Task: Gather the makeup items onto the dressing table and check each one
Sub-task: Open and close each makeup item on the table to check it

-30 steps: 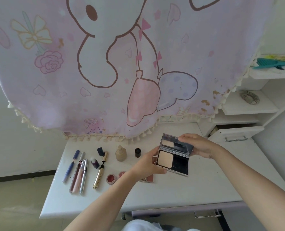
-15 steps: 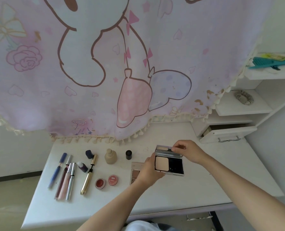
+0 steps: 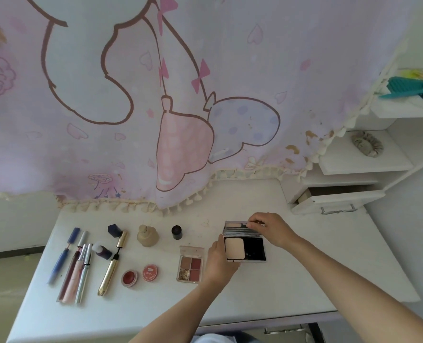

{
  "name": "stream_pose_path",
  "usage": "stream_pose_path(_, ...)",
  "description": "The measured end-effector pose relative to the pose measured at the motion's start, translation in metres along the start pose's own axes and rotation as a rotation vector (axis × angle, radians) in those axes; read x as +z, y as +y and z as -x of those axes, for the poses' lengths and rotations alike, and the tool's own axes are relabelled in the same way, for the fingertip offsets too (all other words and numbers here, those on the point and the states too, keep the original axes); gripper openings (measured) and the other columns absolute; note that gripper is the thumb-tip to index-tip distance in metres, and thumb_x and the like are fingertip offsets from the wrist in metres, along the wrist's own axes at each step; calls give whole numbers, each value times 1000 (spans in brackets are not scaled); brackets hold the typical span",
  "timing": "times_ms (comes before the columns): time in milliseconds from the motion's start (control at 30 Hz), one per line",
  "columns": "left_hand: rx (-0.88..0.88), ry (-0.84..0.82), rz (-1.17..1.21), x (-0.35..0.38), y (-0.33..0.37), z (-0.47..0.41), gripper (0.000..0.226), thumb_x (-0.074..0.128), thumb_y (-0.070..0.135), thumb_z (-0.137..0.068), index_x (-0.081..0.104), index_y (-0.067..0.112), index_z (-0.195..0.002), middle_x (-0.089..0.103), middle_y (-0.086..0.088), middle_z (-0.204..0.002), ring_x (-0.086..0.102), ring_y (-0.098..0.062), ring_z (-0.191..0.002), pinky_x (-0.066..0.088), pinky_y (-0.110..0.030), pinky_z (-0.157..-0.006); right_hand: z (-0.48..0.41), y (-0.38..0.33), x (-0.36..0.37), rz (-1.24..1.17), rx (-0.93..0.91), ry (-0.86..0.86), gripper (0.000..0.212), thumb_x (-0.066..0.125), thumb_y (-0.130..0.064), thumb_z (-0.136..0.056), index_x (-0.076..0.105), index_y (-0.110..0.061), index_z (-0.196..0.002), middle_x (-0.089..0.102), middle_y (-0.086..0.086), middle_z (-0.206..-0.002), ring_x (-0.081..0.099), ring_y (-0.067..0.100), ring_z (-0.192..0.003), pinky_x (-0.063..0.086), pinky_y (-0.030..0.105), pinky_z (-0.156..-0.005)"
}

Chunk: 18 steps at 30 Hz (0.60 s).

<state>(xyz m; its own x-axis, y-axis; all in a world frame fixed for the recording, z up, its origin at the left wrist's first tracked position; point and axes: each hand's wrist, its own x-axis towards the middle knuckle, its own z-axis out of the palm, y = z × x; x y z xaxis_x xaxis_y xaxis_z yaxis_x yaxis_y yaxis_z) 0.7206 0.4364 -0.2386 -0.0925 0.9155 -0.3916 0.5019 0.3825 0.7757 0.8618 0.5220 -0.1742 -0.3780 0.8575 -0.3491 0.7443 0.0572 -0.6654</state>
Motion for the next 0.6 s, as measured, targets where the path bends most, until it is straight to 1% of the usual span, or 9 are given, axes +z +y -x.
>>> stream_pose_path(67, -24, -2, -6, 6, -2, -5, 60, 64, 15, -70, 42, 13, -126, 59, -7, -106, 55, -24, -97, 48, -32, -77, -2, 3, -2, 4, -7, -12, 21, 53, -19, -92, 67, -3, -95, 63, 2, -89, 54, 15, -84, 38, 25, -74)
stream_pose_path(167, -49, 8, -21, 14, -2, -9, 62, 63, 14, -70, 41, 13, -128, 58, -8, -107, 54, -25, -98, 50, -36, -80, -5, 10, -4, 1, -8, -23, 22, 53, -18, -92, 67, -1, -97, 67, 10, -95, 54, 15, -84, 38, 25, -74)
stream_pose_path(233, -60, 12, -15, 19, 1, -9, 61, 63, 13, -73, 39, 11, -129, 54, -11, -110, 53, -26, -100, 49, -35, -83, -6, 14, -5, 9, -3, -32, 23, 53, -19, -92, 66, 0, -97, 68, 12, -97, 54, 15, -84, 38, 25, -73)
stream_pose_path(333, -87, 1, -17, 26, 8, -7, 61, 60, 11, -78, 34, 10, -132, 46, -13, -116, 50, -27, -104, 45, -29, -84, -8, 20, -3, -10, 10, -39, 23, 53, -18, -92, 66, 1, -96, 68, 14, -96, 53, 15, -82, 37, 26, -72)
stream_pose_path(400, -108, 4, -12, 30, 10, -7, 58, 59, 10, -79, 33, 9, -131, 41, -12, -119, 51, -26, -103, 44, -25, -84, -10, 25, -1, -10, 18, -39, 23, 53, -18, -92, 66, 1, -95, 68, 16, -97, 53, 15, -82, 36, 26, -71)
stream_pose_path(433, -116, 10, -13, 32, 9, -7, 57, 58, 10, -79, 34, 9, -131, 40, -12, -120, 52, -27, -102, 45, -26, -84, -12, 27, 0, -8, 18, -42, 24, 53, -19, -92, 66, 1, -95, 68, 16, -98, 53, 15, -82, 36, 26, -71)
stream_pose_path(533, -145, 21, -62, 35, 10, -7, 58, 58, 12, -81, 31, 9, -132, 38, -11, -123, 52, -29, -105, 48, -32, -88, -15, 31, 3, 3, 14, -66, 25, 52, -19, -93, 65, 2, -95, 68, 16, -99, 52, 15, -82, 36, 27, -72)
stream_pose_path(600, -159, 31, -130, 35, 10, -8, 60, 57, 14, -82, 29, 9, -135, 39, -12, -124, 46, -29, -111, 44, -33, -89, -17, 35, 4, -2, 12, -65, 24, 52, -19, -93, 65, 2, -94, 67, 17, -98, 52, 16, -82, 36, 28, -72)
